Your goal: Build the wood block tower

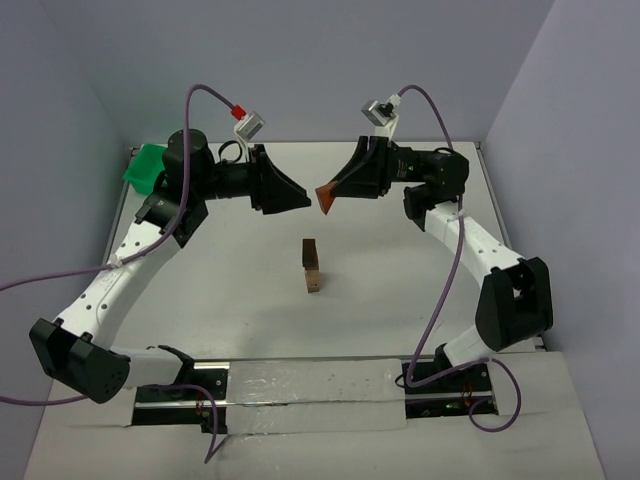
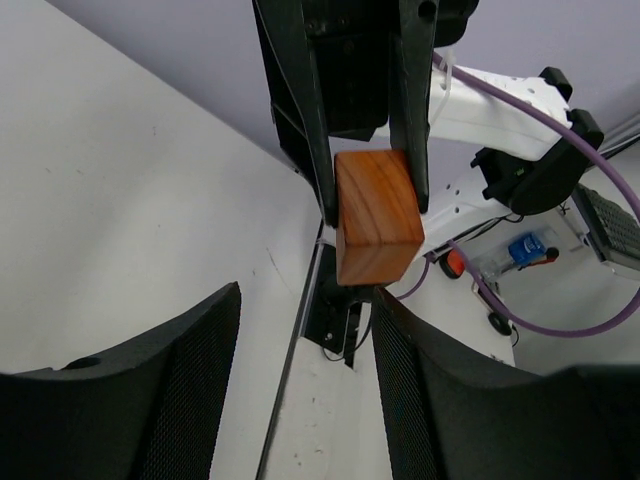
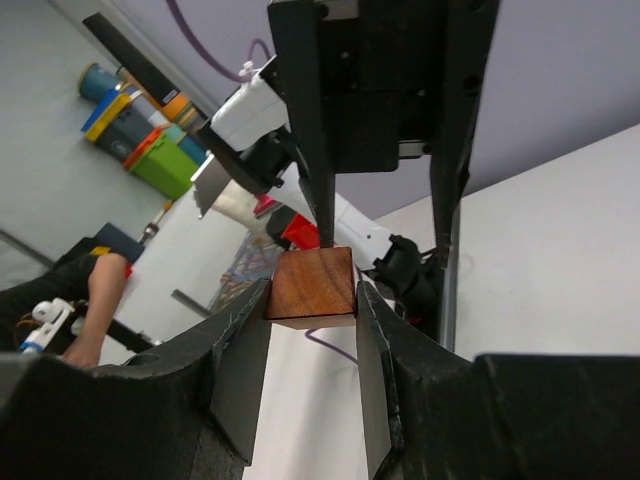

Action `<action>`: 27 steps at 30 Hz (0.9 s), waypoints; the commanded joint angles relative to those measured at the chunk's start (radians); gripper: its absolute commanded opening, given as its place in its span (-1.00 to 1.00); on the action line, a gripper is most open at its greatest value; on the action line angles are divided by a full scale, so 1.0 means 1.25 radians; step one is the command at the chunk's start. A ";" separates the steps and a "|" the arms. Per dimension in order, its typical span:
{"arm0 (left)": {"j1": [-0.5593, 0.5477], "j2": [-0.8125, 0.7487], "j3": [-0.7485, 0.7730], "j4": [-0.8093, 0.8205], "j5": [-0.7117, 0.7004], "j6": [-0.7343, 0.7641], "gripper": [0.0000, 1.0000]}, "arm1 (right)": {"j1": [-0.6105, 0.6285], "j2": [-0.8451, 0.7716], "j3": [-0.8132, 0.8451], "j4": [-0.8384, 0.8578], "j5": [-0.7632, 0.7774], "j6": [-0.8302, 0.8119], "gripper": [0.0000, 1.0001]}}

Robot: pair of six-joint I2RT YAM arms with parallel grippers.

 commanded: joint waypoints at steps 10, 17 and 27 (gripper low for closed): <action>-0.035 0.000 0.068 0.052 0.019 -0.065 0.25 | 0.025 0.026 0.002 0.115 0.022 0.026 -0.99; -0.049 0.010 0.083 0.018 0.013 -0.039 0.29 | 0.031 0.034 0.011 0.103 0.023 0.019 -0.99; -0.065 0.028 0.119 -0.043 -0.017 -0.003 -0.08 | 0.049 0.018 -0.003 0.007 0.018 -0.072 -0.99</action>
